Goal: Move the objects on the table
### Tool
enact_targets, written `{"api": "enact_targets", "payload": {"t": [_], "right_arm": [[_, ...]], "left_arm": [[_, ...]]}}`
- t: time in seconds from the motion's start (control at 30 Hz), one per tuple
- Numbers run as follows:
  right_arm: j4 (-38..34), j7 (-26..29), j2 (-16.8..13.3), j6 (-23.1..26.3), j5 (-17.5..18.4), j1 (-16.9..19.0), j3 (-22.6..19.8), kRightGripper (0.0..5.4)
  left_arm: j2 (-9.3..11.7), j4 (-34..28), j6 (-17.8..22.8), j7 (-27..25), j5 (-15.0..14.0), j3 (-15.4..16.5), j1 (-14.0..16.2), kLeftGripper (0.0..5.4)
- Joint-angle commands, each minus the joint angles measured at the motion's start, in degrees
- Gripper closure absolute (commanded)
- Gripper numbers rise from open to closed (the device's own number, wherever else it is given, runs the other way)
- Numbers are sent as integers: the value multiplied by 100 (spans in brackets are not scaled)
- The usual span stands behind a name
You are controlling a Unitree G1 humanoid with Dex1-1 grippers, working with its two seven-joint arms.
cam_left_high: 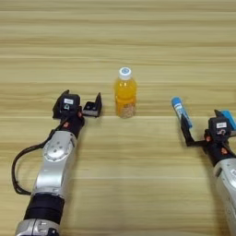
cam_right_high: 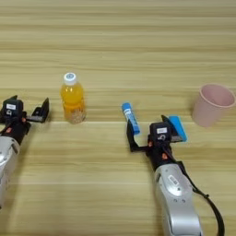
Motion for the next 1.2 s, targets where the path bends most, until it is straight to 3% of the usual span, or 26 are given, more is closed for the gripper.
{"api": "enact_targets", "payload": {"t": [0.03, 0.3, 1.03, 1.2], "right_arm": [[70, 84, -60, 196, -35, -100, 93, 0], [272, 164, -138, 408, -96, -319, 194, 0], [1334, 392, -141, 752, 137, -986, 113, 0], [1441, 444, -158, 760, 95, -1010, 154, 62]], "left_arm": [[-67, 29, -129, 115, 46, 52, -112, 1], [-115, -31, -220, 294, 20, 187, -140, 1], [-176, 13, -169, 401, 39, 198, -142, 1], [-185, 16, -170, 405, 41, 190, -137, 0]]}}
